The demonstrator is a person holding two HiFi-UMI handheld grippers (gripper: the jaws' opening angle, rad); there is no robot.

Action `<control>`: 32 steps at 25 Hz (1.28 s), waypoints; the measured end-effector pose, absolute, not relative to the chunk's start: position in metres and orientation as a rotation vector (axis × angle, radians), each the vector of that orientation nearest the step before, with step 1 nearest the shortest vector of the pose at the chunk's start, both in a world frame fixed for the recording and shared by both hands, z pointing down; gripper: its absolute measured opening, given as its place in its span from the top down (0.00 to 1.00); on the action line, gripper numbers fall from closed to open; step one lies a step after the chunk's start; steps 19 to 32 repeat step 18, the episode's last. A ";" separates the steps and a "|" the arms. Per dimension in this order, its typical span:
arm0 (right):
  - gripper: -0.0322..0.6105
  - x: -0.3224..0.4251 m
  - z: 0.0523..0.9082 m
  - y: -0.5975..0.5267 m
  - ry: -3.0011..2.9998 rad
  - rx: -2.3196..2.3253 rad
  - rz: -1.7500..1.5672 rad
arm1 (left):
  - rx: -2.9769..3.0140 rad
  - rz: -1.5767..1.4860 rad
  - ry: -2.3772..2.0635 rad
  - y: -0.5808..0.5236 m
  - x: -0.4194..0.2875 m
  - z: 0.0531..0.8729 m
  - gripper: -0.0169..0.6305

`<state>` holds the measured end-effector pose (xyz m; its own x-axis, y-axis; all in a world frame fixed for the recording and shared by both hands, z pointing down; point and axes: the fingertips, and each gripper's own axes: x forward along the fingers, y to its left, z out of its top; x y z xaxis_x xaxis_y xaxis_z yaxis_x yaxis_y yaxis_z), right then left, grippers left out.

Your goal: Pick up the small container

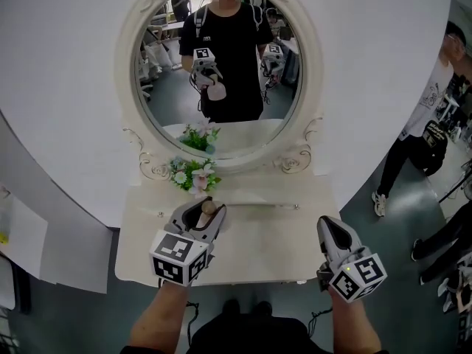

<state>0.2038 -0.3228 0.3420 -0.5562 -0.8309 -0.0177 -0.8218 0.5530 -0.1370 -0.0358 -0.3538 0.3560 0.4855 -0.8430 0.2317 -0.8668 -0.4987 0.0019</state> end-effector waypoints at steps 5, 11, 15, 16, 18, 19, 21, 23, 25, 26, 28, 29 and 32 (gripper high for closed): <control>0.94 0.203 0.343 -0.320 2.717 -1.434 -0.147 | 2.575 0.271 -1.513 -0.351 -0.033 0.363 0.76; 0.94 0.201 0.353 -0.319 2.736 -1.434 -0.158 | 2.530 0.290 -1.520 -0.345 -0.032 0.381 0.76; 0.94 0.202 0.357 -0.321 2.739 -1.437 -0.160 | 2.528 0.311 -1.534 -0.345 -0.031 0.386 0.76; 0.94 0.202 0.357 -0.322 2.739 -1.438 -0.158 | 2.531 0.316 -1.535 -0.346 -0.030 0.386 0.76; 0.94 0.203 0.357 -0.323 2.740 -1.440 -0.154 | 2.536 0.322 -1.534 -0.347 -0.029 0.386 0.76; 0.94 0.203 0.357 -0.323 2.740 -1.440 -0.154 | 2.536 0.322 -1.534 -0.347 -0.029 0.386 0.76; 0.94 0.203 0.357 -0.323 2.740 -1.440 -0.154 | 2.536 0.322 -1.534 -0.347 -0.029 0.386 0.76; 0.94 0.203 0.357 -0.323 2.740 -1.440 -0.154 | 2.536 0.322 -1.534 -0.347 -0.029 0.386 0.76; 0.94 0.203 0.357 -0.323 2.740 -1.440 -0.154 | 2.536 0.322 -1.534 -0.347 -0.029 0.386 0.76; 0.94 0.203 0.357 -0.323 2.740 -1.440 -0.154 | 2.536 0.322 -1.534 -0.347 -0.029 0.386 0.76; 0.94 0.203 0.357 -0.323 2.740 -1.440 -0.154 | 2.536 0.322 -1.534 -0.347 -0.029 0.386 0.76; 0.94 0.203 0.357 -0.323 2.740 -1.440 -0.154 | 2.536 0.322 -1.534 -0.347 -0.029 0.386 0.76; 0.94 0.203 0.357 -0.323 2.740 -1.440 -0.154 | 2.536 0.322 -1.534 -0.347 -0.029 0.386 0.76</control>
